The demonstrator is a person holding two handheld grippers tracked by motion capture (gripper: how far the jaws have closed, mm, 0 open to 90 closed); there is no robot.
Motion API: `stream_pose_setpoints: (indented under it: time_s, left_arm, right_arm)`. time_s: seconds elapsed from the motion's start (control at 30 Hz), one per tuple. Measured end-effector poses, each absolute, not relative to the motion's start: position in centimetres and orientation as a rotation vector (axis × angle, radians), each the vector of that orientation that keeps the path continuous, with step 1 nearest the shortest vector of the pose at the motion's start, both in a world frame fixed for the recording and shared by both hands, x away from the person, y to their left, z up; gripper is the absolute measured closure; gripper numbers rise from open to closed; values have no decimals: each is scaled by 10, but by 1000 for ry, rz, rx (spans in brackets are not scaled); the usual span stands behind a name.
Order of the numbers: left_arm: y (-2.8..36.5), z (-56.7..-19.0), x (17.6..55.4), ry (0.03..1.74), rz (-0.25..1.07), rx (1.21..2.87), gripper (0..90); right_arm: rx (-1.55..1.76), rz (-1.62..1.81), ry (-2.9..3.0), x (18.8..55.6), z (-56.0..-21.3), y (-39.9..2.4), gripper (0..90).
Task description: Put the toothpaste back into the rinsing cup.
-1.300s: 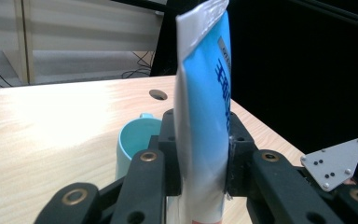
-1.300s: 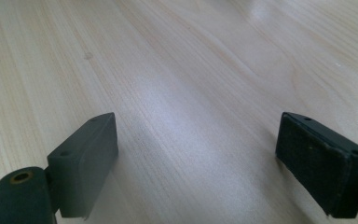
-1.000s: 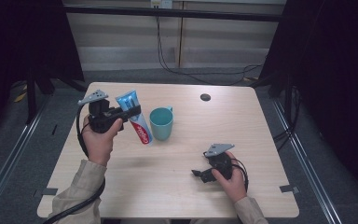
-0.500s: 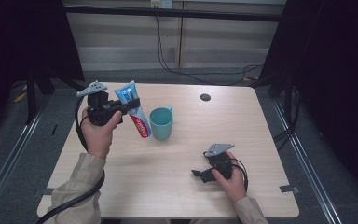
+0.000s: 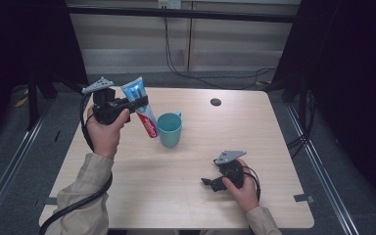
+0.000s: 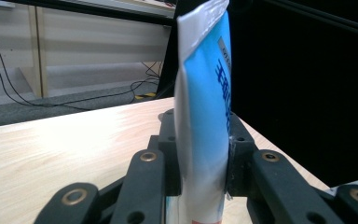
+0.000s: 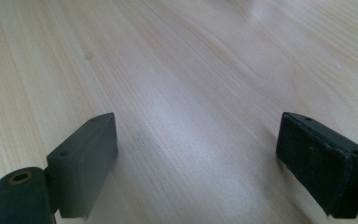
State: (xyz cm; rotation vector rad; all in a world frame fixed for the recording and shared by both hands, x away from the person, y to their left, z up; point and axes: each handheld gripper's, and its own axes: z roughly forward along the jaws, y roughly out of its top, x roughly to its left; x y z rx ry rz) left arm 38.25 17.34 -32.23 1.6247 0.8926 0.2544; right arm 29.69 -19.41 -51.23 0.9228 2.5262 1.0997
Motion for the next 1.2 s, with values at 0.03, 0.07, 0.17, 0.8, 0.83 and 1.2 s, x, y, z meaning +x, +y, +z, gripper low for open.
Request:
stream_pose_setpoints:
  time_s: [0.03, 0.07, 0.17, 0.8, 0.83, 1.2]
  left_arm:
    - [173, -322, 383, 895, 253, 1623, 739]
    - [173, -322, 383, 895, 253, 1623, 738]
    - [172, -320, 387, 899, 259, 1623, 738]
    - [165, -311, 402, 909, 277, 1601, 738]
    - [165, -311, 403, 907, 279, 1608, 738]
    - [162, -307, 411, 912, 299, 1611, 738]
  right_arm:
    - [923, 1100, 2526, 297, -512, -194, 123]
    - [923, 1100, 2526, 297, -512, -194, 123]
    - [926, 1102, 2523, 297, -512, -194, 122]
    - [922, 1102, 2524, 297, -512, -194, 123]
    - [922, 1102, 2524, 297, -512, -194, 123]
    - [925, 1101, 2524, 297, -512, -194, 123]
